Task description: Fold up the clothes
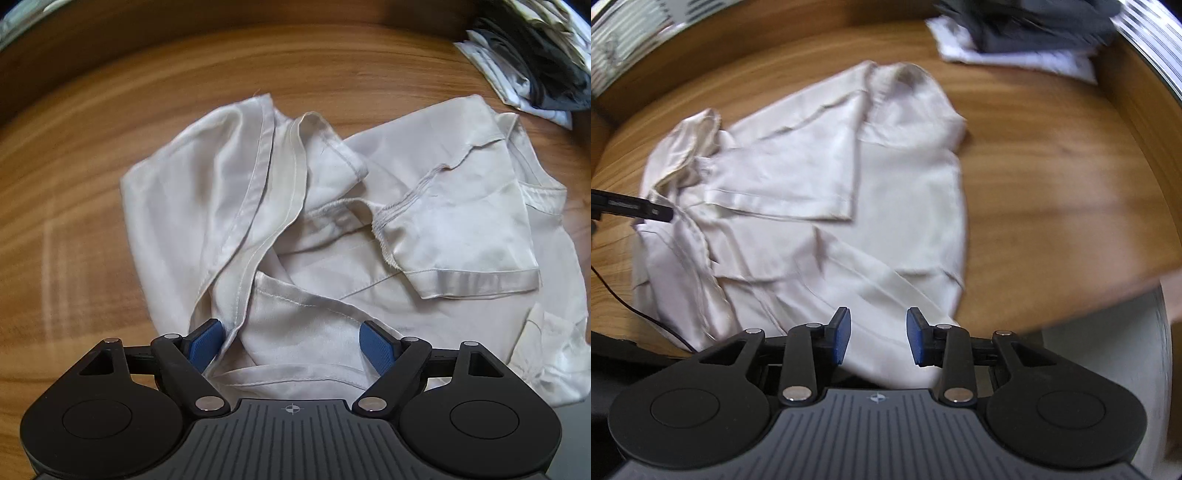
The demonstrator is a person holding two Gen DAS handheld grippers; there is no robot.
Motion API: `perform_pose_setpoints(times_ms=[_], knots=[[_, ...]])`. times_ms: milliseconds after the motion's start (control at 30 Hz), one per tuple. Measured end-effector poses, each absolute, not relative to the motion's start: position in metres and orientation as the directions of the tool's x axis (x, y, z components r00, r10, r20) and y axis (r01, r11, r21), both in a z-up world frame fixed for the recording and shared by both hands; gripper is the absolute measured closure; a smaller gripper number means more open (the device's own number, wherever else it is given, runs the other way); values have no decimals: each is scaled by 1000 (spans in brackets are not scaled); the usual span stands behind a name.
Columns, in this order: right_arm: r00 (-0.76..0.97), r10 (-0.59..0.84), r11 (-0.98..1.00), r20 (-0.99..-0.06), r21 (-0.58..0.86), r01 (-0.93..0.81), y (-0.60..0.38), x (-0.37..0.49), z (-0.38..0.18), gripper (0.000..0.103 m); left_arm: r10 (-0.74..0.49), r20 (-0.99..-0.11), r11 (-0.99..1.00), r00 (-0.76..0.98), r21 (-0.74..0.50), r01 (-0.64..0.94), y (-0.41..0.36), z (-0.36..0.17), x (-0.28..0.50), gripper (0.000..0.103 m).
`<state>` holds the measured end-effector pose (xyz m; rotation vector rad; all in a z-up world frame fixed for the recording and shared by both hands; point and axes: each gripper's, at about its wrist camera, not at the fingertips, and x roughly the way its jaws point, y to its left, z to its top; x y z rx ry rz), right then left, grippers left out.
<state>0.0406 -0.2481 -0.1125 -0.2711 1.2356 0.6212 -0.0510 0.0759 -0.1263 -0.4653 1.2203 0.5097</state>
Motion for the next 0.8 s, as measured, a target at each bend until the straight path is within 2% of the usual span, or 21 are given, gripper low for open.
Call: perform_pose_setpoints(times_ms=[33,67,100,133,167,200,433,633,800], knots=[[187,301,792,-935,136,-595,-242,42,-112,65,122,-957,791,264,-67,-608,76,-125,-53,21],[180,311,778,-933,141,-612,-235,44,-112,65,126,-955,784,268,-69,-616,77,-124,-55,27],[175,318,765,-932,142,-629,-228,45,-111,65,130,-954,777,271,-72,-625,78,-123,-57,45],[170,324,750,-931,144,-645,-221,47,-110,65,134,-952,770,275,-75,-634,78,-122,-59,57],[165,330,736,-929,144,-662,-214,47,-109,65,138,-950,763,279,-77,-642,79,-121,-61,80],[160,336,720,-928,145,-678,-207,48,-109,65,143,-949,755,283,-80,-650,79,-120,-63,92],[133,377,627,-917,146,-765,-165,53,-103,65,181,-936,663,301,-110,-740,97,-101,-108,93],[84,386,556,-919,159,-815,-128,49,-111,65,286,-935,550,211,-20,-835,121,-90,-180,93],[53,379,486,-924,150,-861,-95,47,-125,65,322,-943,399,78,61,-915,137,-106,-235,91]])
